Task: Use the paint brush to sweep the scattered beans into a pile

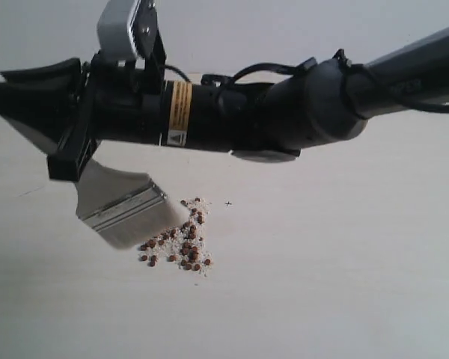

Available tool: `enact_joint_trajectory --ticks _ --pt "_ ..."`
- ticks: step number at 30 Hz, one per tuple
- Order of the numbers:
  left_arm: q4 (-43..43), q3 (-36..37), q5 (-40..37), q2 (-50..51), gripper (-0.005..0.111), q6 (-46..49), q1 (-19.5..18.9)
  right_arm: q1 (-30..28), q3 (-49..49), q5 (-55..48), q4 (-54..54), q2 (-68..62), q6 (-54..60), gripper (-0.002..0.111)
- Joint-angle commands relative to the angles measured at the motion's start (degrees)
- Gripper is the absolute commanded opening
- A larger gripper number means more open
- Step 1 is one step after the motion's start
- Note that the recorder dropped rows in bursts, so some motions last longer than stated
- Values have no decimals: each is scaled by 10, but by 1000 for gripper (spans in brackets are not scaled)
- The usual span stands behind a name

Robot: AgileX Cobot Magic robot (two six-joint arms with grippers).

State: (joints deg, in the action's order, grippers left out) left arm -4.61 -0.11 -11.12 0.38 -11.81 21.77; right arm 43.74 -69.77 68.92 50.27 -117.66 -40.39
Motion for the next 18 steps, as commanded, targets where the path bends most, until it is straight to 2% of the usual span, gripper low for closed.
enact_joint_trajectory --ticks 1,7,12,18 --pt "3 1 1 -2 0 1 -1 61 32 10 -65 8 73 0" --pt "3 1 1 -2 0 1 -1 137 51 10 -188 8 140 0" --pt "3 1 1 -2 0 1 -1 153 82 10 -329 5 206 0" --pt "3 1 1 -2 0 1 -1 153 105 10 -445 -29 222 0"
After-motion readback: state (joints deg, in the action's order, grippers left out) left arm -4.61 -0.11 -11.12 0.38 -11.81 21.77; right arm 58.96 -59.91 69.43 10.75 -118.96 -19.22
